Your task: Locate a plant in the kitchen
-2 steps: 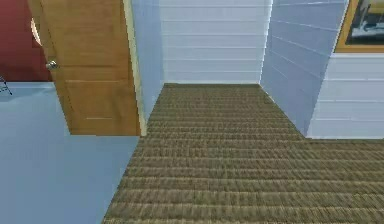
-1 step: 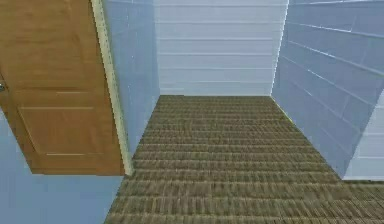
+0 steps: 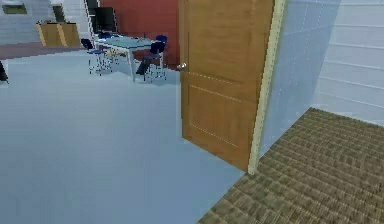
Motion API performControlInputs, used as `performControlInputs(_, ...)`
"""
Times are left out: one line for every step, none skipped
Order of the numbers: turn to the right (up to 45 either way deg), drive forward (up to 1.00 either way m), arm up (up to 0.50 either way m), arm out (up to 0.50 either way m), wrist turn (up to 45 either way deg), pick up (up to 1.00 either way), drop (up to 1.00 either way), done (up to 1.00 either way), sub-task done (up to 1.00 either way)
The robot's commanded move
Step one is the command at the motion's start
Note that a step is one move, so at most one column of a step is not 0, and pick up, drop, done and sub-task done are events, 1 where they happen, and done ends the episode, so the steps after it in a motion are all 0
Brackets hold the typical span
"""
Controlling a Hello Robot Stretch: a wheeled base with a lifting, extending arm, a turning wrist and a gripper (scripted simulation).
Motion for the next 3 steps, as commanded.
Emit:
performControlInputs(0.0, 0.45, 0.0, 0.0, 0.0, 0.0, 0.0, 0.0, 0.0)
performControlInputs(-36.0, 0.0, 0.0, 0.0, 0.0, 0.0, 0.0, 0.0, 0.0)
performControlInputs(0.0, 1.0, 0.0, 0.0, 0.0, 0.0, 0.0, 0.0, 0.0)
